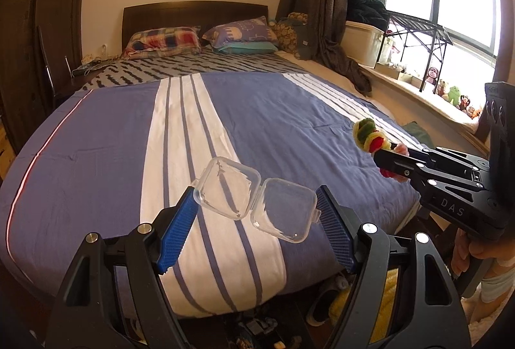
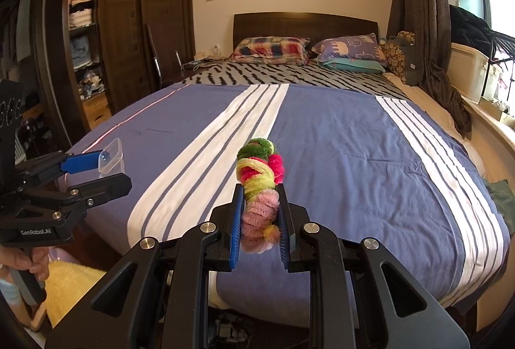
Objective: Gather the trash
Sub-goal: 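Lower both held items into the black bin and open both tools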
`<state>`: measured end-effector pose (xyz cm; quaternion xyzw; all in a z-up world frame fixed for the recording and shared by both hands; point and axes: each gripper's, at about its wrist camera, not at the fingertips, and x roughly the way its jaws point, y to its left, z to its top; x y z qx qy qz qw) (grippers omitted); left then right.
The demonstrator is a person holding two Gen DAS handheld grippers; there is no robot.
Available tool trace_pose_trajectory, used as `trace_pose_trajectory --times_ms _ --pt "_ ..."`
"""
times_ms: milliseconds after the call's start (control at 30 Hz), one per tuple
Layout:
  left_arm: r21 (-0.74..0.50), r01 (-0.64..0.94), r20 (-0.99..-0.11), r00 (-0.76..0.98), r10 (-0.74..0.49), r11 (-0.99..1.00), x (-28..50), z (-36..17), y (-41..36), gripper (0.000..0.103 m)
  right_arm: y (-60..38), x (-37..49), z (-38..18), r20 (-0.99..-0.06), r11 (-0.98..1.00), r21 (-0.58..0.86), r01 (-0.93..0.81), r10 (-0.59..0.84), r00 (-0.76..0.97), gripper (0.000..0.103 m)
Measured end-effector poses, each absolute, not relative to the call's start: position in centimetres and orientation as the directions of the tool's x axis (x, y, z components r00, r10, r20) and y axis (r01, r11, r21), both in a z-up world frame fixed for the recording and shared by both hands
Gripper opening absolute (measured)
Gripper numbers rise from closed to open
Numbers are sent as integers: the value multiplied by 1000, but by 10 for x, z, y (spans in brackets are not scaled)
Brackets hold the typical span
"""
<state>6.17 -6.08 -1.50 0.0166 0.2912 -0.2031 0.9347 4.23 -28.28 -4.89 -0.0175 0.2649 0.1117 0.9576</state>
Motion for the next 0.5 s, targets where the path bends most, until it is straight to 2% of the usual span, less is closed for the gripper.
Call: trace_pose_trajectory --times_ms 233,500 --pt "-103 369 -596 721 -354 924 32 -60 -49 71 -281 13 -96 -570 973 69 -221 220 791 20" --pt "-134 334 -702 633 -327 933 18 -135 -38 71 -273 1 -169 -669 975 104 -195 214 711 20"
